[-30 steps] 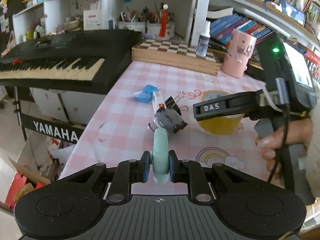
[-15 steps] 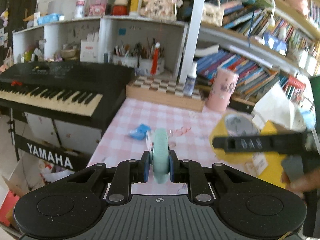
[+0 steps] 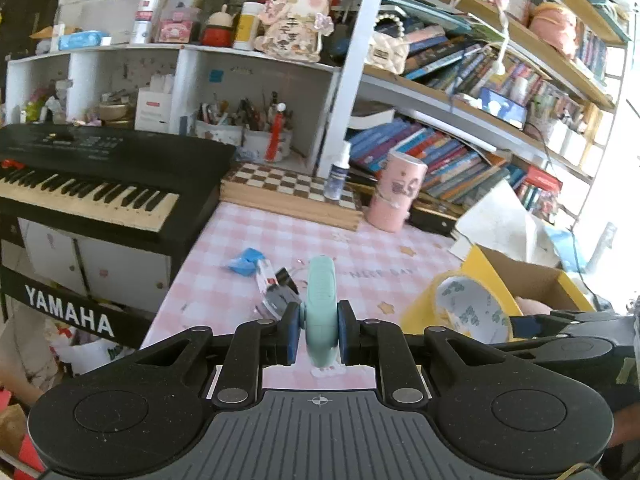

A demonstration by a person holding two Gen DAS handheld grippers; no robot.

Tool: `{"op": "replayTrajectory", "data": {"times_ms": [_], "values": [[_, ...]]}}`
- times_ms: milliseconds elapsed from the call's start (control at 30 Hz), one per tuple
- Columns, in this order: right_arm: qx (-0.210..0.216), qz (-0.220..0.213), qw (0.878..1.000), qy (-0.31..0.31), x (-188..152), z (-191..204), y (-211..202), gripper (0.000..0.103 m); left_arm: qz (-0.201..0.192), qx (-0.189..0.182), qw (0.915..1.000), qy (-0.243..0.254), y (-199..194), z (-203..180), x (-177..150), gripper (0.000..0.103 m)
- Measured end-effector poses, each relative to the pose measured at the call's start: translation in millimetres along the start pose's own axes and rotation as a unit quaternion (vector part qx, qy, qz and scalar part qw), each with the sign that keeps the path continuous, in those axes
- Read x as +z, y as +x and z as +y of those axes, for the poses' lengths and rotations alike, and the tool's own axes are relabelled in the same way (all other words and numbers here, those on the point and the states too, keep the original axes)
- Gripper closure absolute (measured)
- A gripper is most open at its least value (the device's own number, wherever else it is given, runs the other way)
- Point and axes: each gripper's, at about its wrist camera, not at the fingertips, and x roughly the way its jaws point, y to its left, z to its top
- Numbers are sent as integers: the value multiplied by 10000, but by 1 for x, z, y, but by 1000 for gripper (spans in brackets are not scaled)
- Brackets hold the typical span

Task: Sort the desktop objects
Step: 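Lift tape roll and mint-green item and carry both toward the yellow box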

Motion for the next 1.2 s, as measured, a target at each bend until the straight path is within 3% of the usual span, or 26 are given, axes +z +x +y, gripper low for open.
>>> {"op": "replayTrajectory", "data": {"times_ms": [733,1200], "values": [[-570,425,9950,697,-93,26,-64,13,542,-578,9965,256,-57,-8,-59,85],[-1029,511,9820,1499,-147,5,-115,13,818,-1240,9853,845,-73,-48,-85,85]]}}
